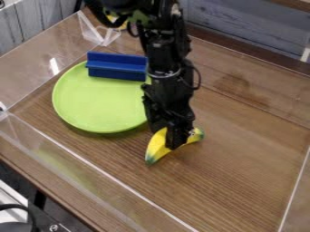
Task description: Remove the banana from inside the green plate and put it on the table
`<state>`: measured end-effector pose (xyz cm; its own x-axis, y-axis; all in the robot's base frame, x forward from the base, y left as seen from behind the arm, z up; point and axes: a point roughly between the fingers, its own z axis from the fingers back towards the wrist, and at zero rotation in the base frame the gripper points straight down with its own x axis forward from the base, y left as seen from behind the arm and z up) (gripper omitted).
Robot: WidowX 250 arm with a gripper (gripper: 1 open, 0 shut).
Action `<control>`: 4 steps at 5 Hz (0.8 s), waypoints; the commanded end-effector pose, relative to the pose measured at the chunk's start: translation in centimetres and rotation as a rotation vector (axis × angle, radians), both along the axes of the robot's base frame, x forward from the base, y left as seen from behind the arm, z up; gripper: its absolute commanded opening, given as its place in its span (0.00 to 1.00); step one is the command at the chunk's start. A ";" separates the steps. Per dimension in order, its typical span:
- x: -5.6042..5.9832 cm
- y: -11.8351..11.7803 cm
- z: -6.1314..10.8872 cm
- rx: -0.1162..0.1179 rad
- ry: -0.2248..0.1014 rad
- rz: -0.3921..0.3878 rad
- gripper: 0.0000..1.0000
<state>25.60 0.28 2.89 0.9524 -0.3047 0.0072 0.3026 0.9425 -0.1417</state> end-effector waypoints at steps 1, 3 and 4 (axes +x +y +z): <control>0.9 -0.4 1.3 -0.003 -0.021 -0.026 0.00; 1.0 -2.3 2.4 -0.012 -0.009 -0.040 0.00; 0.7 -3.5 2.8 -0.019 -0.001 -0.034 0.00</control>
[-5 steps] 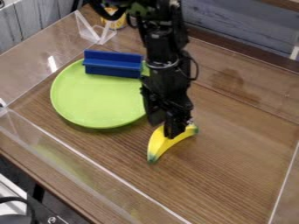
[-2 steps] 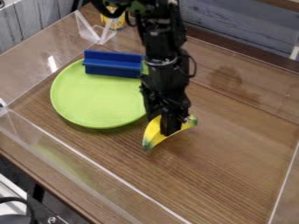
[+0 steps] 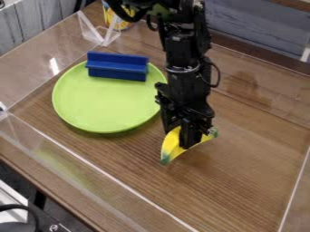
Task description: Remove the banana from inside the green plate and put it on the table
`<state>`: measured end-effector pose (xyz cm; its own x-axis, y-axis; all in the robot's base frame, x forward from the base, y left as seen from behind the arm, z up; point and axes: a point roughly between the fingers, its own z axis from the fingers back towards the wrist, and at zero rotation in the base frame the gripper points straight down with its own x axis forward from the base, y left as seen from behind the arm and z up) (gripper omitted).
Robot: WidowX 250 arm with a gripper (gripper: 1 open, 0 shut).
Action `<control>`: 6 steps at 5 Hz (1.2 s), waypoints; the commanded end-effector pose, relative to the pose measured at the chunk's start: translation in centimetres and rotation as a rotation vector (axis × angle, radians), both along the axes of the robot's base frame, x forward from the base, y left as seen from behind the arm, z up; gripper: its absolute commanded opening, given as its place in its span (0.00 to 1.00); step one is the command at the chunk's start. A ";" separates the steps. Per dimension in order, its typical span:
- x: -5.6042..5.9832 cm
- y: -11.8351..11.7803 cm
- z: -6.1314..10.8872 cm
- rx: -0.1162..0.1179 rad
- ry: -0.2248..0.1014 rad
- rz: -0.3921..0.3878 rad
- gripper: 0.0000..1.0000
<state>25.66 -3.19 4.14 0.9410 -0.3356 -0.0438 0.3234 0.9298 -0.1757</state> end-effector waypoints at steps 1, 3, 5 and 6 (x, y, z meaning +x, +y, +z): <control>0.1 -0.1 1.4 0.002 -0.052 0.007 1.00; -1.0 0.7 2.5 0.023 -0.032 0.067 0.00; 0.4 1.1 3.4 0.036 -0.025 0.069 0.00; -0.1 1.9 2.1 0.040 -0.023 0.101 1.00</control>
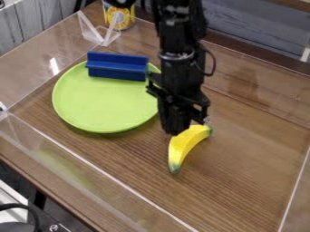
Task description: Remove the banana from inside the green plate and put it on the table
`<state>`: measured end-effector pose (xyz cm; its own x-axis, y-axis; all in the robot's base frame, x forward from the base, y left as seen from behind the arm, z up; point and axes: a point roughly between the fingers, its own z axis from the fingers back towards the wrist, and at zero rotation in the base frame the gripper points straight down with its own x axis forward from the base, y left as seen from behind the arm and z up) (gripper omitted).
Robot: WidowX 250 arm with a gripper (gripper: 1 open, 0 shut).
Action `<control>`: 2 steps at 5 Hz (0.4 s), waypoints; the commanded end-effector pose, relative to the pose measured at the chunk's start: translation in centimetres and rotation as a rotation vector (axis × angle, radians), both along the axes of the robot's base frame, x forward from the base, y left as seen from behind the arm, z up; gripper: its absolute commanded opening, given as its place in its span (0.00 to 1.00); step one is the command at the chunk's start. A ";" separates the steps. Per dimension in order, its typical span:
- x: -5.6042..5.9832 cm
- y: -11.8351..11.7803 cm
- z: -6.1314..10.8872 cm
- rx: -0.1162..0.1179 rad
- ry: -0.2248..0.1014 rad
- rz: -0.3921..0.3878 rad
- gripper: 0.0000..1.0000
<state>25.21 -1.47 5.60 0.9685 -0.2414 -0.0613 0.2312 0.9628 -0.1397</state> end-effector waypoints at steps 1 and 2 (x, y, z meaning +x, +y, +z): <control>-0.1 0.9 -0.6 0.008 -0.030 0.037 1.00; 0.4 1.4 0.5 0.018 -0.024 0.044 0.00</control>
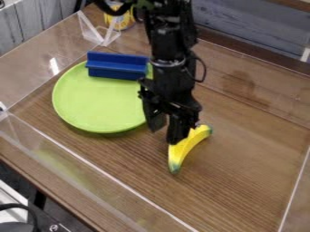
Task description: Remove the banana from inside the green plate and put it on the table
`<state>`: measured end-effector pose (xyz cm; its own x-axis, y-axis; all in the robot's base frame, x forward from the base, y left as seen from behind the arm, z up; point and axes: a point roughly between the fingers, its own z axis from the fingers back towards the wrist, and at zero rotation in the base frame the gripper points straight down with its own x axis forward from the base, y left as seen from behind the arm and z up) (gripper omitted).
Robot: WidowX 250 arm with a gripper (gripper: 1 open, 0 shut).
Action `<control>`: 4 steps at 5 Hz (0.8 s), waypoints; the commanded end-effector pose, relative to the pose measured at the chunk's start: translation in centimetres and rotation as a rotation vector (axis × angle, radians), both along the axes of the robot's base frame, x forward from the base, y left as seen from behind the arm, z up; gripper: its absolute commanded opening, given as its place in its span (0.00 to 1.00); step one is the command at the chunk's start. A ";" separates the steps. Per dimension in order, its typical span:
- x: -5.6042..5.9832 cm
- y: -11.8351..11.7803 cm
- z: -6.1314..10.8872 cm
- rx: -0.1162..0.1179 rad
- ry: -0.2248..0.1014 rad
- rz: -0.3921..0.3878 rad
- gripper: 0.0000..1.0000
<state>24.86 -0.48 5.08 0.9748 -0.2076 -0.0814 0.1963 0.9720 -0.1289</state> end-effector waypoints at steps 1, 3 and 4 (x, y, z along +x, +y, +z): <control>1.1 0.7 2.1 0.015 -0.034 0.016 0.00; 0.8 1.1 -0.3 0.024 -0.031 0.071 1.00; 0.6 1.4 -0.9 0.039 -0.026 0.095 0.00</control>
<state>25.19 0.51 3.67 0.9892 -0.1204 -0.0842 0.1123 0.9891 -0.0947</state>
